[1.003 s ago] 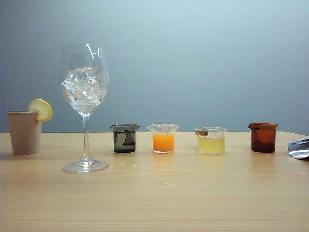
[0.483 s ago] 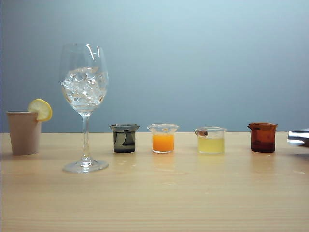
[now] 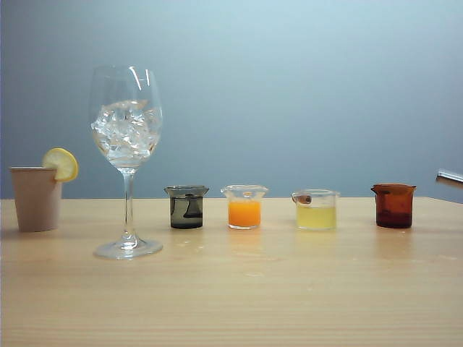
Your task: Pick up the ice scoop on the desk filled with ice cubes, pour the ice into the goblet, and finally put the scoop back on the table.
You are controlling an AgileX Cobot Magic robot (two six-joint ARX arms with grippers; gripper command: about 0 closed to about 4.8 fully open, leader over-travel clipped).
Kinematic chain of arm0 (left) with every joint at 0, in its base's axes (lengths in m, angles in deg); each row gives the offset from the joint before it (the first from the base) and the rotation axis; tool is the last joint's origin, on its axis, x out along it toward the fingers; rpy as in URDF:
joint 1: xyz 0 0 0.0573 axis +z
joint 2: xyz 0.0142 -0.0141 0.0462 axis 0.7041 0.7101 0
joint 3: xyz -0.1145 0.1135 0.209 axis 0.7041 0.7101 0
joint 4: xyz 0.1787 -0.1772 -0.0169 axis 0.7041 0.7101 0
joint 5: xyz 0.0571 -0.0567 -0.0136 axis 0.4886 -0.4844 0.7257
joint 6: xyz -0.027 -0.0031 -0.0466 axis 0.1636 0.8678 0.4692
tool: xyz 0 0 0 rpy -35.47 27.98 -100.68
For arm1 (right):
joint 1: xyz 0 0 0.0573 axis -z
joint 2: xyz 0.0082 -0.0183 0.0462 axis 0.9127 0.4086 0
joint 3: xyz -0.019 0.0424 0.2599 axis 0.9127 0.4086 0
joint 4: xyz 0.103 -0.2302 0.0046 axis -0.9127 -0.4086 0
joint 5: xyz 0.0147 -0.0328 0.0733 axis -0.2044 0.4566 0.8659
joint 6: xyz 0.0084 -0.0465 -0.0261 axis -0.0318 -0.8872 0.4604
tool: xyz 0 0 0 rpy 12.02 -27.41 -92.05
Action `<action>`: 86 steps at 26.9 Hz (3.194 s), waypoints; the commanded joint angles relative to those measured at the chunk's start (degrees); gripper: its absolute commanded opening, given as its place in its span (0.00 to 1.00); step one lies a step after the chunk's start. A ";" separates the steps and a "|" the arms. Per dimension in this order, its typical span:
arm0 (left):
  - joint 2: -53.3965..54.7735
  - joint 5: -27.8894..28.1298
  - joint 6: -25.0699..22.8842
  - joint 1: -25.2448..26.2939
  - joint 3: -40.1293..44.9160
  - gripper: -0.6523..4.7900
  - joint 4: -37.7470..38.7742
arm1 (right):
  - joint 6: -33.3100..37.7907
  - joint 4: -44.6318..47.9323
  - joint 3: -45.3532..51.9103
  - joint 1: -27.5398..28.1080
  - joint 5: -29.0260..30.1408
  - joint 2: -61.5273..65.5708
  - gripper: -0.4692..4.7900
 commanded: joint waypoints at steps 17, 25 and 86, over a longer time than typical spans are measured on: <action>-5.97 5.42 -0.07 0.24 -0.17 0.11 -0.20 | -3.13 4.28 -0.28 -19.45 -4.22 -26.34 0.08; -13.55 12.33 -0.07 0.24 -0.07 0.11 8.31 | -12.57 -5.79 -0.22 -30.25 -11.56 -38.36 0.08; -36.44 6.08 9.01 0.15 52.87 0.11 -14.93 | -22.14 -11.10 47.36 -67.10 -33.97 -77.07 0.19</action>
